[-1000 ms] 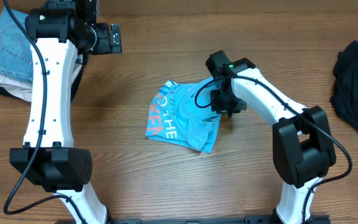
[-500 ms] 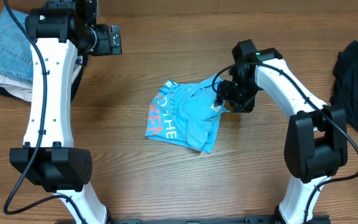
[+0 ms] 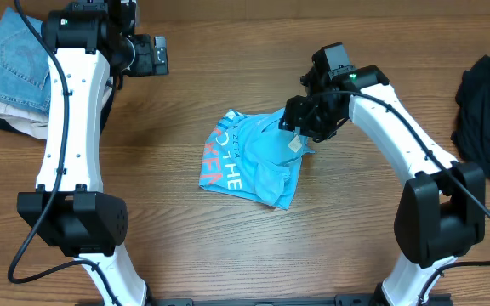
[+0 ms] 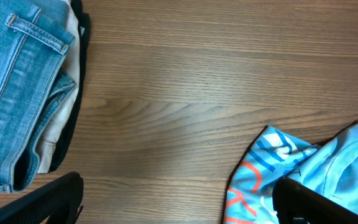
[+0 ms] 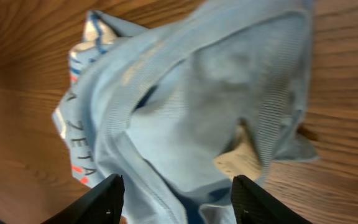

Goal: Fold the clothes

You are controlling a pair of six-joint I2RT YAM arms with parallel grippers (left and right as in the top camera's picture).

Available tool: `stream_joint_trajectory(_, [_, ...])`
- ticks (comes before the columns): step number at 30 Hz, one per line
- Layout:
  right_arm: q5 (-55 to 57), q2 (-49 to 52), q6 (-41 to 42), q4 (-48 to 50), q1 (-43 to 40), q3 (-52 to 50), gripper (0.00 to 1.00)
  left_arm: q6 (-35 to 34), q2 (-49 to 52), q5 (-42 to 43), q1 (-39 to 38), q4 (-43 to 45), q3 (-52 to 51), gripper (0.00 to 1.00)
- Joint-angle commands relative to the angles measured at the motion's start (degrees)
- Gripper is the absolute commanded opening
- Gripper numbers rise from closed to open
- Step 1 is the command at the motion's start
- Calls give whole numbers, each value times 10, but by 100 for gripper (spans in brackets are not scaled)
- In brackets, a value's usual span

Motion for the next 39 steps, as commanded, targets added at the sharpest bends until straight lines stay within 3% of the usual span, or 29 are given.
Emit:
stream_joint_trajectory(1, [-13,4,13,21,55,11,59,11,5,-2,3,3,0,100])
stream_joint_trajectory(7, [-10,60,64,53,109,11,51,11,5,-2,3,-1,0,100])
stream_joint_trajectory(12, [39,71,81,66,113,11,46,11,5,-2,3,-5,0,100])
stream_joint_trajectory(19, [16,95,96,95,125,10,37,11,5,-2,3,-7,0,100])
stream_joint_trajectory(28, [9,92,99,76,102,11,4,11,5,-4,3,-9,0,100])
stream_joint_trajectory(34, [63,23,45,-17,30,11,5,11,5,-4,3,-9,0,100])
stream_joint_trajectory(38, [131,23,28,-82,7,11,10,11,5,-4,3,-9,0,100])
stream_joint_trajectory(39, [141,23,28,-86,7,11,17,11,5,-4,3,-9,0,100])
